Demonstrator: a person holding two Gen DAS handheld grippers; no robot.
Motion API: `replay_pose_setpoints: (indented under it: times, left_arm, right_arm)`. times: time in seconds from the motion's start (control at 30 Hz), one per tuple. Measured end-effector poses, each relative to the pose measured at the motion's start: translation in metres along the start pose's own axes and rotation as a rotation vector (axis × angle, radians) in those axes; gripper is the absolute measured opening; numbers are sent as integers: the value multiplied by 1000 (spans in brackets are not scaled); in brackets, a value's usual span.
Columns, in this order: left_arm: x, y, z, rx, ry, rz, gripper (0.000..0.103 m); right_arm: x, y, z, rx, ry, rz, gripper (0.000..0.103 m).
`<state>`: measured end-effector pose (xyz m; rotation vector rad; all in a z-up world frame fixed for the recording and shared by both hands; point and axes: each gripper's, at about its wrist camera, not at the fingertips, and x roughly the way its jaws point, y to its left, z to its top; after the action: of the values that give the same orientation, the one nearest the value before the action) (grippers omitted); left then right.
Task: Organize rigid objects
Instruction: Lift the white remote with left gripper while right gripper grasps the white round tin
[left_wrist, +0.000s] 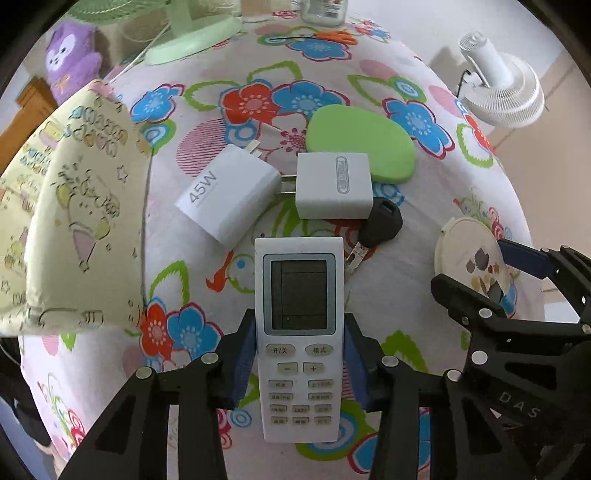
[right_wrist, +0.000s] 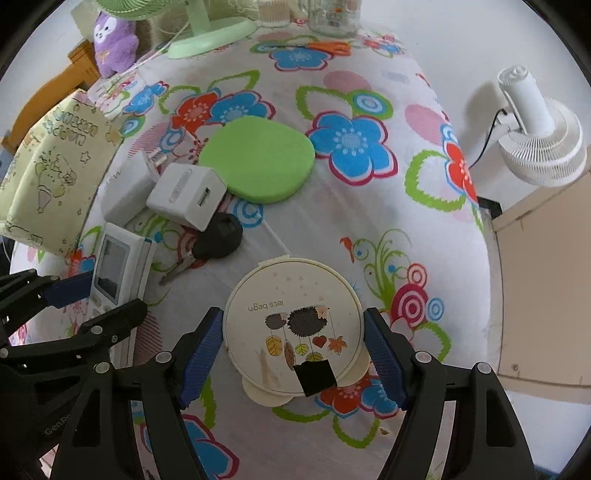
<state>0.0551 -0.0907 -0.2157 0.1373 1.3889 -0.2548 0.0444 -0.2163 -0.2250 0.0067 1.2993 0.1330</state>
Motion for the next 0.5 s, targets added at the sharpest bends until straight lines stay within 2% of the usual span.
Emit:
replay_pose_setpoints:
  times: [0.23, 0.5]
  left_arm:
    - [-27, 9, -5, -22, -46, 24, 45]
    - [-60, -17, -8, -58, -86, 41, 45]
  right_arm:
    - [-21, -3, 4, -19, -33, 8, 77]
    - [-46, -4, 5, -25, -68, 0, 77]
